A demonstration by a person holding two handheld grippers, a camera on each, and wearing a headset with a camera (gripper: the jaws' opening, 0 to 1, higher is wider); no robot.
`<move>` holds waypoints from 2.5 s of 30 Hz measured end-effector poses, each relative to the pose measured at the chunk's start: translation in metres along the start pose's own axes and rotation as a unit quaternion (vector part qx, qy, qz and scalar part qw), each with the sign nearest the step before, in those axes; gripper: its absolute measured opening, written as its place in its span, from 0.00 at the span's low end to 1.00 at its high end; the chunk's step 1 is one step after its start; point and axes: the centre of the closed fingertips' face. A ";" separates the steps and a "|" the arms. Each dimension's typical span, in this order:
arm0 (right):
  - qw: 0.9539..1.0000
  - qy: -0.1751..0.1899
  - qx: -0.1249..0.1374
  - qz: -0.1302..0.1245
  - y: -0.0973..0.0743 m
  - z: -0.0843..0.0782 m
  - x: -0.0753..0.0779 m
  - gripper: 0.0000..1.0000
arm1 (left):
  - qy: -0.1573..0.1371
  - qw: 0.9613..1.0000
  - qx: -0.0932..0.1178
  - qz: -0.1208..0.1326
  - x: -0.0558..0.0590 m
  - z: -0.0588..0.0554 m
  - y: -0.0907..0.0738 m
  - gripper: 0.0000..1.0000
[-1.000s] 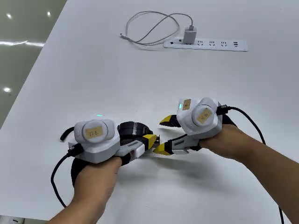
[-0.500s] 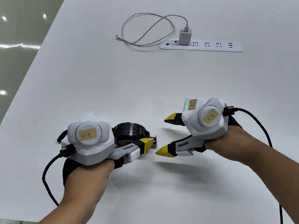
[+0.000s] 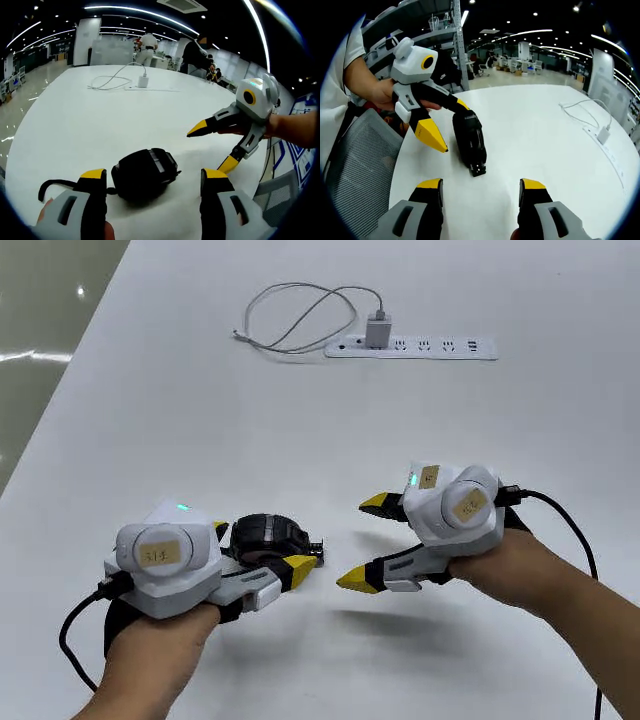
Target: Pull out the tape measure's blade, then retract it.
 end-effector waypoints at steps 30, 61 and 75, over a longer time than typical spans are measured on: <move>0.997 0.057 0.051 -0.034 -0.053 -0.008 -0.010 0.73 | 0.068 0.997 0.016 -0.033 -0.013 -0.008 -0.042 0.84; 0.994 0.064 0.061 -0.065 -0.101 -0.032 -0.014 0.94 | 0.137 0.988 -0.007 -0.070 -0.011 -0.024 -0.075 0.92; 0.994 0.067 0.043 -0.073 -0.114 -0.051 -0.025 0.99 | 0.134 0.988 -0.005 -0.083 -0.009 -0.034 -0.081 0.98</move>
Point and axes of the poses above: the centre of the closed fingertips' face, and the gripper's own axes: y roughly forward along the fingers, x roughly to its right, z roughly out of its top, and after that the axes turned 11 degrees about y, right-handed
